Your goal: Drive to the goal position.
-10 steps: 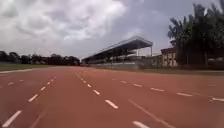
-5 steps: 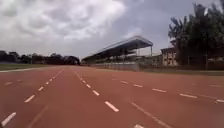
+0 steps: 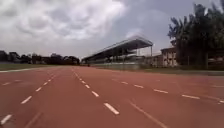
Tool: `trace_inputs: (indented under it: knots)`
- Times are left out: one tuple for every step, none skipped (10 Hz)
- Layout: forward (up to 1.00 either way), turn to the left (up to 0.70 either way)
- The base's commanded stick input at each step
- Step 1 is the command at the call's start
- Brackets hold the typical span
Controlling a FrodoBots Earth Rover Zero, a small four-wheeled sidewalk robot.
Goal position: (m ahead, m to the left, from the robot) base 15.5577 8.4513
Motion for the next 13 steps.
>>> trace_inputs:
  knots:
    - [0.2, 0.0]
    - [0.2, 0.0]
    - [0.2, 0.0]
    - [0.2, 0.0]
    - [0.2, 0.0]
    - [0.2, 0.0]
    - [0.2, 0.0]
    - [0.2, 0.0]
    - [0.2, 0.0]
    - [0.2, 0.0]
    - [0.2, 0.0]
    - [0.2, 0.0]
    - [0.2, 0.0]
